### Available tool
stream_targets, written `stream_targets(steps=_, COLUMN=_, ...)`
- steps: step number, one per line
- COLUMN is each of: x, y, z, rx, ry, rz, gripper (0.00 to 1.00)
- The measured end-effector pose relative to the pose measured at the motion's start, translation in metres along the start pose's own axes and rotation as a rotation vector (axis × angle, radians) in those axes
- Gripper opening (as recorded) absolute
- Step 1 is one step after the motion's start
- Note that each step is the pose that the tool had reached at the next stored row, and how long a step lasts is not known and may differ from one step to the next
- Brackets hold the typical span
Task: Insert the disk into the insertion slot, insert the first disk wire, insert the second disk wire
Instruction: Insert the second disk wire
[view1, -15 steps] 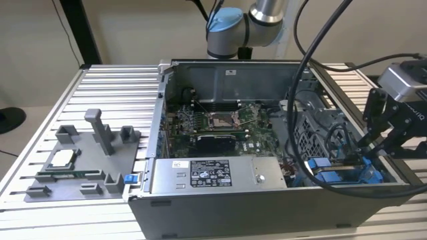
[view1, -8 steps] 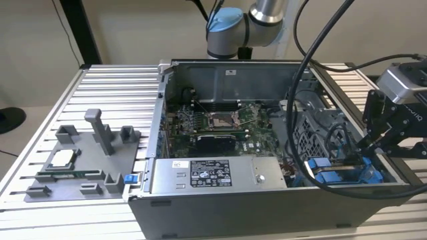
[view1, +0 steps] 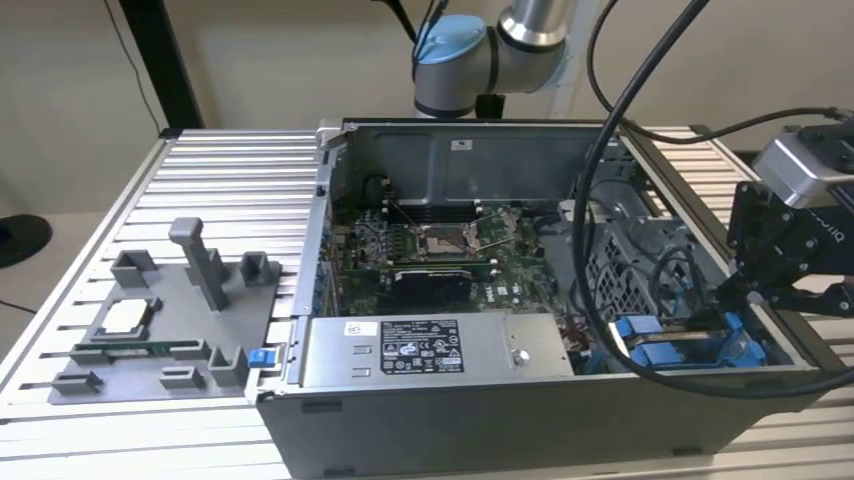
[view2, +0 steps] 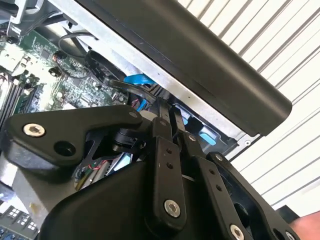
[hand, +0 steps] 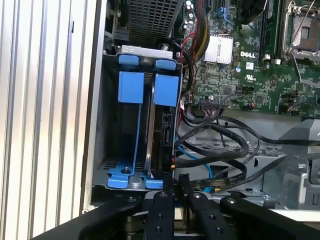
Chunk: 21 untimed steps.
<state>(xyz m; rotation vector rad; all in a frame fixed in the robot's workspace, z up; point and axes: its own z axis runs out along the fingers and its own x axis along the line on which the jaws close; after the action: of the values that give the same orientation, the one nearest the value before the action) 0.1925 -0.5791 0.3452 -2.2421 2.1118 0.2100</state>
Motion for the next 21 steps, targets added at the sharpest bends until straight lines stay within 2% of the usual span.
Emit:
stream_targets(steps=2, x=-0.0005, y=0.0002, z=-0.0034, rx=0.0, ry=-0.0004, rz=0.0, gripper=0.0)
stream_targets(steps=9, x=-0.004, y=0.0049, z=-0.0273, rx=0.0008, ry=-0.0026, rz=0.005, gripper=0.0)
stream_targets(steps=12, x=-0.0053, y=0.0087, z=-0.0348, rx=0.0014, ry=-0.004, rz=0.008, gripper=0.0)
stream_targets(steps=15, x=-0.0061, y=0.0136, z=-0.0384, rx=0.0019, ry=-0.0049, rz=0.012, gripper=0.0)
stream_targets(steps=21, x=-0.0071, y=0.0257, z=-0.0394, rx=0.0028, ry=-0.005, rz=0.019, gripper=0.0)
